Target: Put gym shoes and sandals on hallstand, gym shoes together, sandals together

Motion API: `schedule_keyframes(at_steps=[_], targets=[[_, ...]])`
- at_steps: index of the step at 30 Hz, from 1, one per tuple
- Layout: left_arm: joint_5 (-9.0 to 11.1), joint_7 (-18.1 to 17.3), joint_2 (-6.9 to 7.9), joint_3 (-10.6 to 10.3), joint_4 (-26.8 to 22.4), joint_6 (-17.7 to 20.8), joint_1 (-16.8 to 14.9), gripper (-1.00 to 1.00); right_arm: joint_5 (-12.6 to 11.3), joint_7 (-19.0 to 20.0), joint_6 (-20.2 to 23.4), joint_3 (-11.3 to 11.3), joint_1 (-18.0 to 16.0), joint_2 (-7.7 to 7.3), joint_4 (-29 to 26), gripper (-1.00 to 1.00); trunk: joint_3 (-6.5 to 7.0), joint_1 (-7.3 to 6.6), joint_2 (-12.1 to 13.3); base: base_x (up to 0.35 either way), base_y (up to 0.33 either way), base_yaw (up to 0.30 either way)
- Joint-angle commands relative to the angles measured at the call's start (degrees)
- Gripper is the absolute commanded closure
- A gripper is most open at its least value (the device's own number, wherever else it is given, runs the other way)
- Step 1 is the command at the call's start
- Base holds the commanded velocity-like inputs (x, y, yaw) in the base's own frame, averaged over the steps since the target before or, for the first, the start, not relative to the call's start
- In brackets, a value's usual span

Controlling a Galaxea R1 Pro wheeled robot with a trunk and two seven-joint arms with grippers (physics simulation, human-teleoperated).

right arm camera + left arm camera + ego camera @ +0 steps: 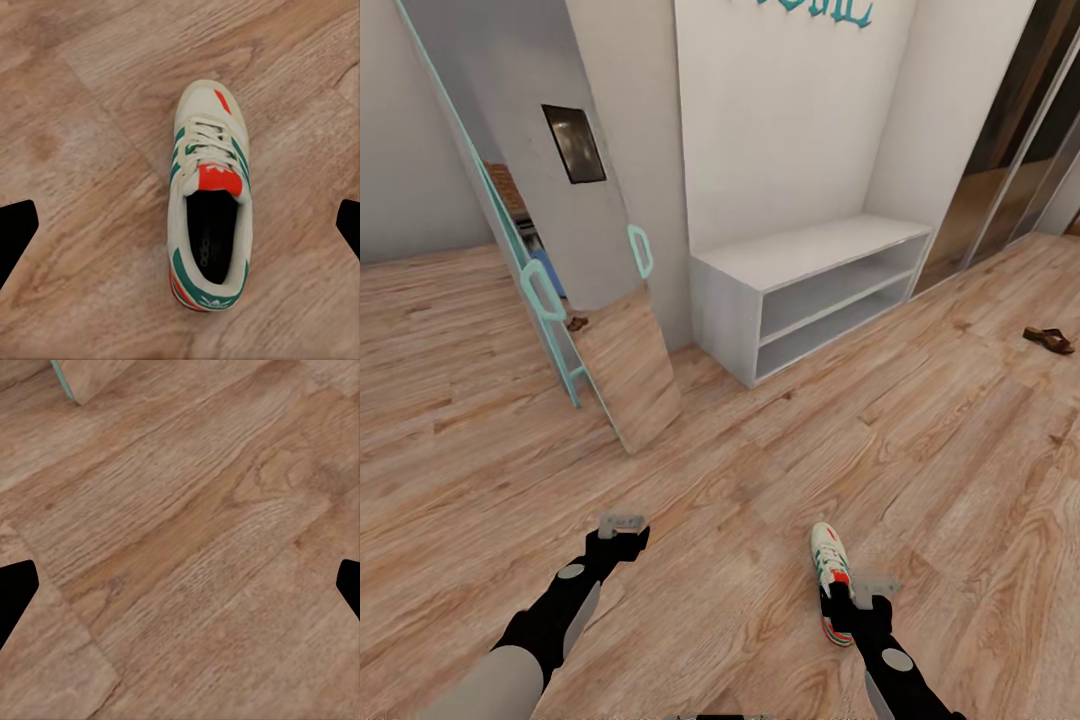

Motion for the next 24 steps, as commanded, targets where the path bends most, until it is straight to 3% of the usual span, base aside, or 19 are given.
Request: schedule_keyframes(at_steps=[1,10,19,24], targets=[[0.0,-0.2,0.01,0.1,0.0,-0.1,0.0,-1.00,0.0,-0.3,-0.1,0.2,0.0,-0.04,0.0,-1.00,-0.32,0.21,-0.4,0.000,0.000,0.000],[0.0,-0.2,0.05,0.2,0.0,-0.2,0.0,-1.00,0.1,-0.3,-0.2,0.1,0.0,-0.11,0.2,-1.00,-2.75,2.19,-4.0,0.000,0.000,0.000],[0.0,-0.2,-0.03,0.2,0.0,-0.2,0.0,-1.00,0.2,-0.3,-0.3,-5.4,0.0,-0.47,0.6,-1.00,-5.19,4.17,-7.7,0.000,0.000,0.000],[0.0,-0.2,-0.03,0.2,0.0,-0.2,0.0,-1.00,0.2,-0.3,-0.3,-5.6,0.0,-0.40,0.6,-1.00,-6.54,5.26,-9.7,0.000,0.000,0.000]])
